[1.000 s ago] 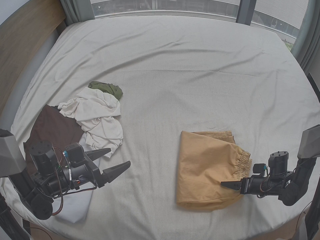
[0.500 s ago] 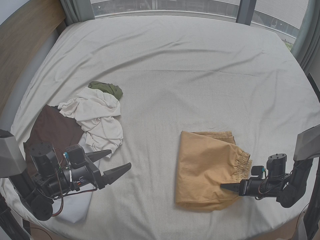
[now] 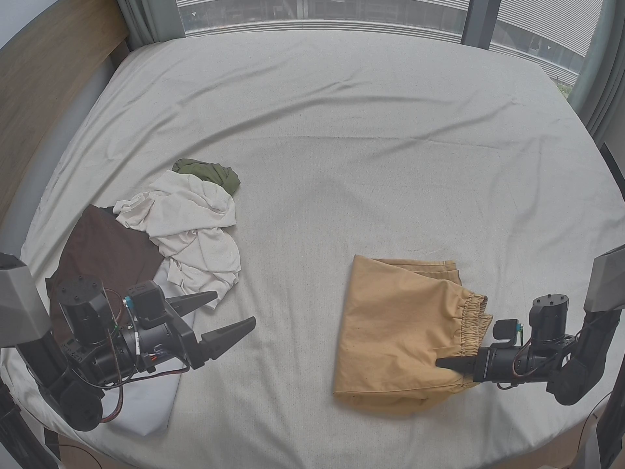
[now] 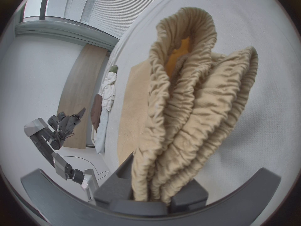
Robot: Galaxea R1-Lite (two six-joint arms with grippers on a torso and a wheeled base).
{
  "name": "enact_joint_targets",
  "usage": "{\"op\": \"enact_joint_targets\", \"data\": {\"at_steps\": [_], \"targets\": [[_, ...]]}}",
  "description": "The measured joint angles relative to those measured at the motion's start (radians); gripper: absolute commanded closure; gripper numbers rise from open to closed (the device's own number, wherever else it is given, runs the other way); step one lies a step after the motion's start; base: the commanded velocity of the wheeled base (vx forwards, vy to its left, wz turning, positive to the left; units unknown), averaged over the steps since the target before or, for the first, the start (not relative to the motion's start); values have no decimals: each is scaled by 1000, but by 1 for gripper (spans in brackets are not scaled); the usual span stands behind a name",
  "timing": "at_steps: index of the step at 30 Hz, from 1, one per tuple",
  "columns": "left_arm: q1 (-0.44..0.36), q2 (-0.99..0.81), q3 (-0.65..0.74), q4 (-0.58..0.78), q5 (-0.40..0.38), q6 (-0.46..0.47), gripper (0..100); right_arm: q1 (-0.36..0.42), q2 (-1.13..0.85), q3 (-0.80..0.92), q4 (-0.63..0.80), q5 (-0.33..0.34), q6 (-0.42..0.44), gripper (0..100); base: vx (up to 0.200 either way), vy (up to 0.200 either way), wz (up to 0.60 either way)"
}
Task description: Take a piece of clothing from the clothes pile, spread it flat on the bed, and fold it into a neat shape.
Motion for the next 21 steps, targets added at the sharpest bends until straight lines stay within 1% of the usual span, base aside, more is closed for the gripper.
{"op": "enact_joint_targets", "data": {"at_steps": [1, 4, 10, 15, 21], "targets": [[0, -1, 0, 0, 0, 0, 0, 0, -19, 4, 0, 19, 1, 100, 0, 0, 0], [0, -3, 0, 0, 0, -1, 0, 3, -57, 10, 0, 32, 1, 100, 0, 0, 0], [4, -19, 9, 0, 0, -10, 0, 45, -137, 10, -15, 31, 7, 100, 0, 0, 0], [6, -33, 23, 0, -1, -13, 0, 96, -184, -3, -57, 22, 43, 100, 0, 0, 0], [10, -40, 27, 0, 1, -13, 0, 117, -215, -35, -51, 21, 51, 100, 0, 0, 0]]}}
